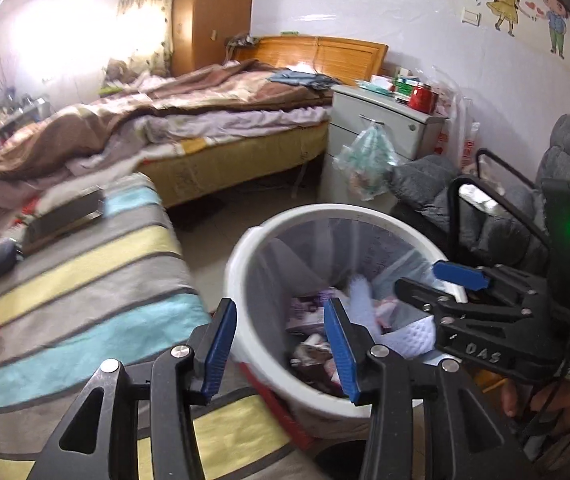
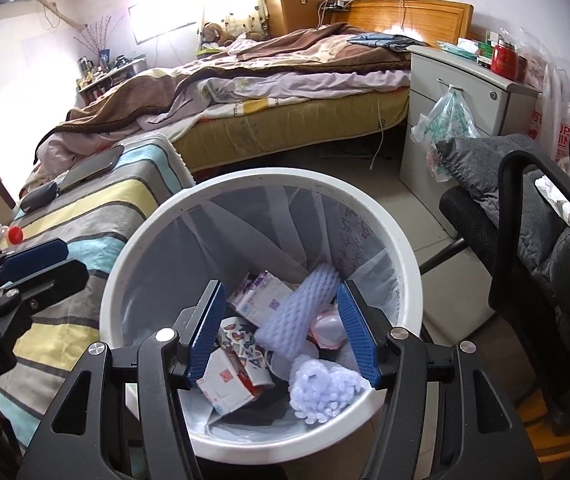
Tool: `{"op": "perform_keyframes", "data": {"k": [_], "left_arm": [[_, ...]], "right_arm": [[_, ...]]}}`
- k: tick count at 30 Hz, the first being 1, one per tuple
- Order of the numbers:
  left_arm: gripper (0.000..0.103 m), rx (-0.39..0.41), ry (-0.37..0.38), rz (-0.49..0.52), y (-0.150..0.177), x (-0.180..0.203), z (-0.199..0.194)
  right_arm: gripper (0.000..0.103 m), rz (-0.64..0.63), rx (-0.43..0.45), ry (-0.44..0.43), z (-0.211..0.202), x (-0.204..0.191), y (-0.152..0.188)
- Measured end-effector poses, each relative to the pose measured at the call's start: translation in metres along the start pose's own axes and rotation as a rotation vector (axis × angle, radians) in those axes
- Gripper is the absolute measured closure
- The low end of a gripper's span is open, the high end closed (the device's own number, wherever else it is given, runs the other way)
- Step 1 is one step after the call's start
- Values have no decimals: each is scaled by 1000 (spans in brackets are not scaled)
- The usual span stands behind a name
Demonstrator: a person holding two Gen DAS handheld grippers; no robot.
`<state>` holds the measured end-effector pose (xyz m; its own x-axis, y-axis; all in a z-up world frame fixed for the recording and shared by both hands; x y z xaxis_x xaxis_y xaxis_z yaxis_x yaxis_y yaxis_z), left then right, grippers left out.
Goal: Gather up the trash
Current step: 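Move both open tools from the bin back to the bedspread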
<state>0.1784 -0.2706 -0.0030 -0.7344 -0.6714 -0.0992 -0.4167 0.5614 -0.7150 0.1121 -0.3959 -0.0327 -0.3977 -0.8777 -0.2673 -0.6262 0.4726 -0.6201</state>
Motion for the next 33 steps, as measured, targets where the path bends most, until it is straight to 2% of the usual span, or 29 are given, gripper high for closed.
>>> {"op": "perform_keyframes", "data": {"k": [7, 16, 20, 23, 33], "left_arm": [[57, 9, -18, -42, 11, -17, -19], [54, 25, -113, -73, 29, -45, -52], [54, 34, -134, -123, 44, -67, -69], [54, 31, -205, -134, 57, -83, -84], [50, 2, -334, -256, 108, -151, -126]], "right_arm": [[43, -13, 12, -25, -4, -13, 2], [43, -50, 32, -92, -9, -45, 5], [43, -95, 32, -131, -9, -67, 8], [43, -127, 25, -162, -8, -87, 11], [43, -246, -3, -272, -2, -161, 22]]}}
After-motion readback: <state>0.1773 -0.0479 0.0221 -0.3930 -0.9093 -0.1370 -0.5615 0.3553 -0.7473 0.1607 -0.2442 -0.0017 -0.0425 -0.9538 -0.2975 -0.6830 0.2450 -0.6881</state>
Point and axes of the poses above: each gripper's, at about its wrist camera, not at the fingertips, and z roughly the way its jaws point, x to its right, y to its underside, the point moved 1 cm from there along z, roughly the way its jaws point, and after that the axes turned 13 degrees about z, right-handed, at the moved point
